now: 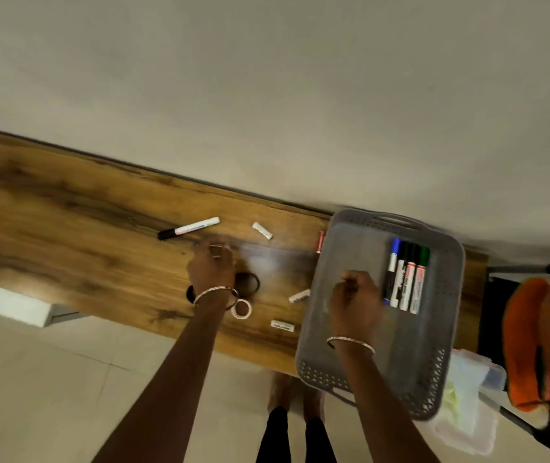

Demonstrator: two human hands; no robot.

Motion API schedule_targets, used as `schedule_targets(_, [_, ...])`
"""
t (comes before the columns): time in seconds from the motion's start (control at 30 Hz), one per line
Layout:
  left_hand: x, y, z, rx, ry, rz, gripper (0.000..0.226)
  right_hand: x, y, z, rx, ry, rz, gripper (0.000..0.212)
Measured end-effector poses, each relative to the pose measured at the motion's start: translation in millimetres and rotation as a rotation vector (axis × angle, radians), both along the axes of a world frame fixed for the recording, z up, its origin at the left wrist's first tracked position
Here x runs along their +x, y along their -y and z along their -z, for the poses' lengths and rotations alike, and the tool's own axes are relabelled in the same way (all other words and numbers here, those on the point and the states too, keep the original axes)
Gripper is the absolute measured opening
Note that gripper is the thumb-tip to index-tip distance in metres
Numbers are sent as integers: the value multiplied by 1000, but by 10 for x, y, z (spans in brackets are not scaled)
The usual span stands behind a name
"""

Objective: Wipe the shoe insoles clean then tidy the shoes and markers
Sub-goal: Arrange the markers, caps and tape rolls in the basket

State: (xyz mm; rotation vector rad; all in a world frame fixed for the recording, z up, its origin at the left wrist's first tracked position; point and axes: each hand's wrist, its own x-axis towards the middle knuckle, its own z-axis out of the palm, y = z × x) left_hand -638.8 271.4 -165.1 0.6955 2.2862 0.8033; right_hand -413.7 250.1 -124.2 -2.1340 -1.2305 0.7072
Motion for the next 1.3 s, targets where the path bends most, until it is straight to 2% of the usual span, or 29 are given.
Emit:
schedule_targets(0.03, [-187,-1,67,-64,-11,-32,27,-139,-35,14,34,0,-99,14])
schedule_targets(0.1, [-486,-72,95,-137,87,-158,25,-421,-136,58,84,23,-254,13])
schedule_targets(0.23, [-686,-293,-47,-77,615,-563,23,-842,-422,157,62,70,-416,12])
schedule_targets(0.27, [-714,-324,-60,-44,689,-633,23,-936,-493,196,41,65,-444,12])
schedule_targets(0.33, [-751,-398,-45,-14,732,-696,27,-1078,-610,270,-32,67,-495,15])
schedule_targets(0.47, [-801,-536,39,-2,886,-723,34,-1247,-773,422,-223,214,-547,34])
schedule_targets(0.6, [-829,-672,195,-54,984,-788,36,-1282,-833,592,-247,347,-551,29])
schedule_targets(0.67, [-892,-659,341,-83,933,-750,33,-1263,-848,648,-224,389,-564,25])
schedule_targets(0.77, [-969,-584,600,-146,819,-561,7,-1241,-864,659,-198,405,-575,24])
schedule_targets(0.8, [-1000,-522,706,-155,815,-562,3,-1240,-870,651,-205,397,-574,24])
schedule_targets(0.87, [-937,-485,609,-105,690,-577,25,-1218,-875,591,-231,336,-549,24])
schedule_targets(0.9, [-890,-486,582,-155,583,-631,44,-1205,-867,547,-239,286,-524,24])
schedule_targets(0.93, [-827,-497,506,-180,437,-663,53,-1174,-848,477,-240,233,-488,22])
schedule_targets(1.0, [-590,-461,181,-189,169,-560,47,-1118,-759,309,-238,133,-413,17])
schedule_targets(1.03, [-464,-407,37,-179,109,-509,44,-1096,-692,218,-238,82,-372,15])
schedule_targets(1.17, [95,-160,-378,-107,102,-330,30,-841,-306,-127,-173,-137,-221,12])
schedule_targets(1.3, [759,-7,-544,-6,25,-20,20,-385,49,-374,-119,-221,-71,17])
